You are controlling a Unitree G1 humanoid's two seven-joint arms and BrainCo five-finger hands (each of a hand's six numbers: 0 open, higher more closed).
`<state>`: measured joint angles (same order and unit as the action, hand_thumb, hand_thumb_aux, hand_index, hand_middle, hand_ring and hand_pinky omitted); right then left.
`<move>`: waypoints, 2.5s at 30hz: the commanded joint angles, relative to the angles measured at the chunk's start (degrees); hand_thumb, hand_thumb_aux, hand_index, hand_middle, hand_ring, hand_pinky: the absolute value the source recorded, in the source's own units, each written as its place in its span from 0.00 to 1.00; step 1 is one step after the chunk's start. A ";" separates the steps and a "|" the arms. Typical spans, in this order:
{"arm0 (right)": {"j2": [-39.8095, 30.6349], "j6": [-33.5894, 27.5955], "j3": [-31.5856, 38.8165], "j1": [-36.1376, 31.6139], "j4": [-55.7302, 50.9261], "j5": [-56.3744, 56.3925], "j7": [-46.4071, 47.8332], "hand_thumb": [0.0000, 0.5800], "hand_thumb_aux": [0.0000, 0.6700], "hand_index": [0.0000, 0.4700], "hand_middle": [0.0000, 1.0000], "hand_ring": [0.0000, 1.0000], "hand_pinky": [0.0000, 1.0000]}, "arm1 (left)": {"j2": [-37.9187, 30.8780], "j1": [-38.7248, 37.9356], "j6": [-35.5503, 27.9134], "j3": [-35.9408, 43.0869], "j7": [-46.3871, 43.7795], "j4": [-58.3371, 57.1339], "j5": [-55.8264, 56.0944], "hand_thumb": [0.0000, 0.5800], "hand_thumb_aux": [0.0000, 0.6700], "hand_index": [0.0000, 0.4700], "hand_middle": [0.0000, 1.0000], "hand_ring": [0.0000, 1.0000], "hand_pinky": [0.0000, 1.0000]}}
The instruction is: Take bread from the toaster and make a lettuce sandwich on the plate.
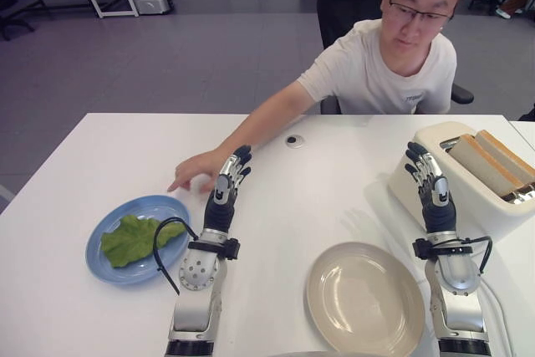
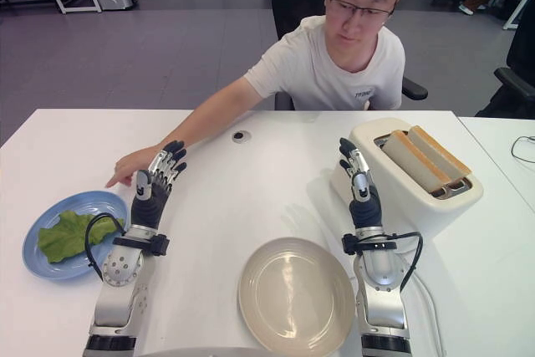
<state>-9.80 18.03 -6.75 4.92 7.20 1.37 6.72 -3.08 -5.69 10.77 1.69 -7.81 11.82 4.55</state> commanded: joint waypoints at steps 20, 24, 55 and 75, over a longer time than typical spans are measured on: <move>-39.38 -14.66 -26.40 1.68 3.55 -25.54 5.61 0.10 0.05 0.05 0.00 0.00 0.00 | -0.90 0.08 -1.51 -1.61 0.82 2.46 -0.12 0.00 0.00 0.00 0.00 0.00 0.00; -40.86 -10.84 -23.28 1.40 -7.01 -26.41 3.55 0.33 0.18 0.18 0.00 0.00 0.00 | -0.99 0.04 -1.48 -2.00 0.71 2.51 -0.14 0.00 0.00 0.00 0.00 0.00 0.00; -34.18 -13.44 -24.81 -9.25 1.31 2.47 5.41 1.00 1.00 1.00 0.00 0.00 0.00 | -0.09 -0.49 -0.49 -1.83 1.32 2.19 -0.88 0.00 0.00 0.00 0.00 0.00 0.00; -34.36 -42.29 -14.76 12.89 30.77 39.57 35.12 1.00 1.00 1.00 0.00 0.00 0.00 | 0.76 -0.76 -1.21 -0.55 1.98 3.39 -1.45 0.00 0.00 0.00 0.00 0.00 0.00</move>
<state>-43.99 -25.62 -23.75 14.47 37.59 43.37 38.71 -2.49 -6.02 10.40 0.84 -5.97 14.70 3.39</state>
